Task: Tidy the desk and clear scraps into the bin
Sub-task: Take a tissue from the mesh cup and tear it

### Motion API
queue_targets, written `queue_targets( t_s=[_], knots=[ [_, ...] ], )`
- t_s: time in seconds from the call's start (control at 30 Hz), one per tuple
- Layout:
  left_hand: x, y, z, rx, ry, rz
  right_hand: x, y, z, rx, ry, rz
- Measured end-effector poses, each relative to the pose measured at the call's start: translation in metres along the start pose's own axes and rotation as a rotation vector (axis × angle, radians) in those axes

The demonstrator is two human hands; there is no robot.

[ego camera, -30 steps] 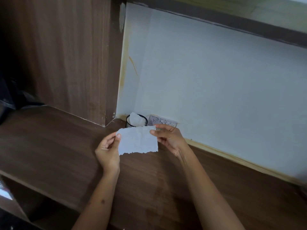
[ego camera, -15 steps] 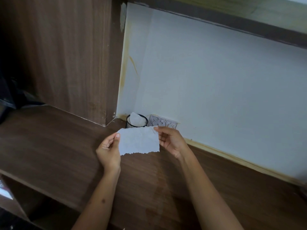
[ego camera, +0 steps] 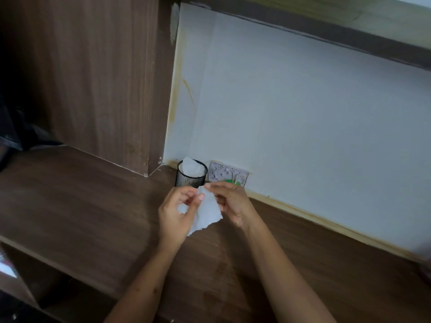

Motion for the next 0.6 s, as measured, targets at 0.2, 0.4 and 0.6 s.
queue_targets(
  t_s=[0.2, 0.4, 0.6],
  knots=[
    [0.003, 0.002, 0.007, -0.068, 0.155, 0.053, 0.008, 0.002, -0.003, 0.012, 0.008, 0.047],
    [0.004, 0.000, 0.014, -0.113, 0.138, 0.020, 0.009, 0.001, -0.005, 0.007, 0.063, 0.085],
    [0.002, 0.000, 0.021, -0.216, 0.255, 0.024, 0.009, 0.001, -0.005, -0.011, 0.057, 0.088]
  ],
)
Point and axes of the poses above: each hand's wrist, its own y-axis away from the middle knuckle, its own x-axis out of the palm, z = x × y, the point moved 4 cm from there along -y, towards the middle knuckle, and after that the axes turned 12 degrees about z, right-handed, at the moved point
